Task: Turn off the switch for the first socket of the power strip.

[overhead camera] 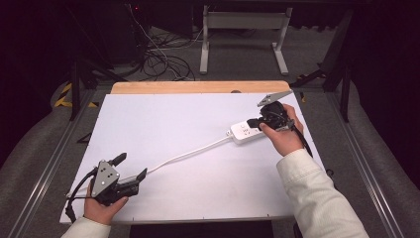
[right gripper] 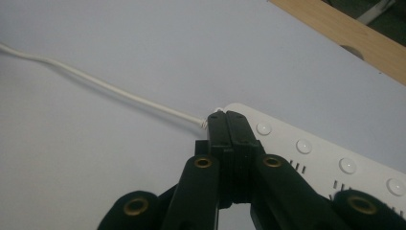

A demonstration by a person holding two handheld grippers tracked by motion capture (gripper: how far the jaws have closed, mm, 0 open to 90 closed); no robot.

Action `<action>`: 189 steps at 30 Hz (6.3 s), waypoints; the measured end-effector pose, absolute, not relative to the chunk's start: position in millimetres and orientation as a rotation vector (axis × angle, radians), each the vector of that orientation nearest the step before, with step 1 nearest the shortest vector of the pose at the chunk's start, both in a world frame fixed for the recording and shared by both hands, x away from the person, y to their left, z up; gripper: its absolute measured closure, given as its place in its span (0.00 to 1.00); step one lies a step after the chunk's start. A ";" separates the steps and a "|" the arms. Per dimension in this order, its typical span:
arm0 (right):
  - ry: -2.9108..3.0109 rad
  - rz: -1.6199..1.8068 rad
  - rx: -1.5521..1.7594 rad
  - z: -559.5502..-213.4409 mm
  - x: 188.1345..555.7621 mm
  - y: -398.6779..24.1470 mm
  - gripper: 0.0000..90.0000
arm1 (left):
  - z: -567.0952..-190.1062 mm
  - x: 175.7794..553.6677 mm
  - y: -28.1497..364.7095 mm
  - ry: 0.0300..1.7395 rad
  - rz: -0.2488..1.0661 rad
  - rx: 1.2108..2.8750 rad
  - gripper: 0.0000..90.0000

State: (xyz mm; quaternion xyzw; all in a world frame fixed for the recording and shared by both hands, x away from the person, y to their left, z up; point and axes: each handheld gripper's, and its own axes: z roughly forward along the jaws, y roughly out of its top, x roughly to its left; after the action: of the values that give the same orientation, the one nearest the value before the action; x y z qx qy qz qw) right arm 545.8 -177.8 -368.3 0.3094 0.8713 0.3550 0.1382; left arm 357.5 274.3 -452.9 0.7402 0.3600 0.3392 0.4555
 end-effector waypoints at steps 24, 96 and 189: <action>2.510 0.943 1.047 -412.9 598.6 -162.7 1.00 | -453.7 358.4 274.3 0.888 0.830 1.825 0.22; 2.485 0.822 1.066 -444.6 611.3 -152.8 1.00 | -453.8 358.3 273.3 0.880 0.829 1.828 0.22; 2.289 1.496 0.777 -424.6 438.4 -240.2 0.18 | -449.4 351.7 269.1 0.852 0.793 1.812 0.20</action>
State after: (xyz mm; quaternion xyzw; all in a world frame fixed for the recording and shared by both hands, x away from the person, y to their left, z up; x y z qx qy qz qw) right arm 438.4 -240.2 -424.6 0.2702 0.7963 0.5203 0.1489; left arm 351.7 269.1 -449.4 0.7409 0.3482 0.3243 0.4740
